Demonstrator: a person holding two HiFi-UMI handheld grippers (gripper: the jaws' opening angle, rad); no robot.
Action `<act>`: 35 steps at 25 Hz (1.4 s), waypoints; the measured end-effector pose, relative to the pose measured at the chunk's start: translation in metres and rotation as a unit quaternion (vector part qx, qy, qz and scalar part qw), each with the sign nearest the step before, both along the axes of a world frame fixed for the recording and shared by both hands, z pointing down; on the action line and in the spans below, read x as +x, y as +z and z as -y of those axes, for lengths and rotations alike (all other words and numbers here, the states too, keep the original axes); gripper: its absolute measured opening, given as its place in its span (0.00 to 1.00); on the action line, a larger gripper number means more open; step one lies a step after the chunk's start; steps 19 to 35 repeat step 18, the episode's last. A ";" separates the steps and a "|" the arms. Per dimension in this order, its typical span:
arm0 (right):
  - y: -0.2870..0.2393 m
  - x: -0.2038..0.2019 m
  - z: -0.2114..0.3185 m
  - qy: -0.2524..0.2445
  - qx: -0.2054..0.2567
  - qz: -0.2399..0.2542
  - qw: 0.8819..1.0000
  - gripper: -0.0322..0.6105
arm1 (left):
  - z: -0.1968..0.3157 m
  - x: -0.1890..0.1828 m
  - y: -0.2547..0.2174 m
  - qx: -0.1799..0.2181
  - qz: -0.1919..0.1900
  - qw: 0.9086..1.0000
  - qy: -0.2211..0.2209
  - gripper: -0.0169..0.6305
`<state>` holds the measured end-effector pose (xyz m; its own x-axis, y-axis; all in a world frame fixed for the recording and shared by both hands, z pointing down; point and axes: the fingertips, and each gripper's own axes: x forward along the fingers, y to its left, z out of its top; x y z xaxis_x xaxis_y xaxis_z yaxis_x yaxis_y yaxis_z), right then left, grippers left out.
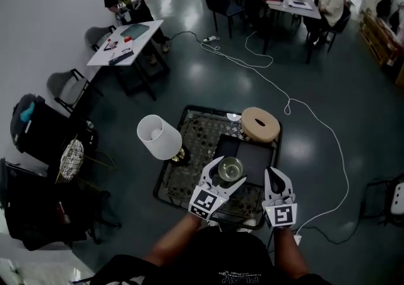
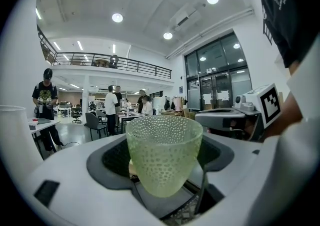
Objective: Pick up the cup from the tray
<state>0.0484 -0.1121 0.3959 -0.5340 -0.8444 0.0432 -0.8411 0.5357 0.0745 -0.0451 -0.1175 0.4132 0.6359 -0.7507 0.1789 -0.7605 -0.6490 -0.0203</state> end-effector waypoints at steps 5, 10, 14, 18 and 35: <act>-0.001 -0.002 0.004 0.015 0.002 0.001 1.000 0.06 | 0.007 -0.005 0.006 -0.007 0.006 1.000 0.000 0.62; -0.003 -0.008 0.004 0.014 -0.024 -0.024 0.999 0.06 | 0.008 -0.010 0.007 -0.007 0.011 1.000 -0.001 0.62; 0.008 -0.014 0.006 -0.001 -0.016 -0.019 1.000 0.06 | 0.009 -0.015 0.007 -0.006 0.013 1.000 -0.004 0.62; 0.003 -0.017 0.009 -0.006 0.002 -0.019 1.000 0.06 | 0.010 -0.018 0.006 0.001 0.017 1.000 -0.011 0.62; 0.003 -0.017 0.009 -0.006 0.002 -0.019 1.000 0.06 | 0.010 -0.018 0.006 0.001 0.017 1.000 -0.011 0.62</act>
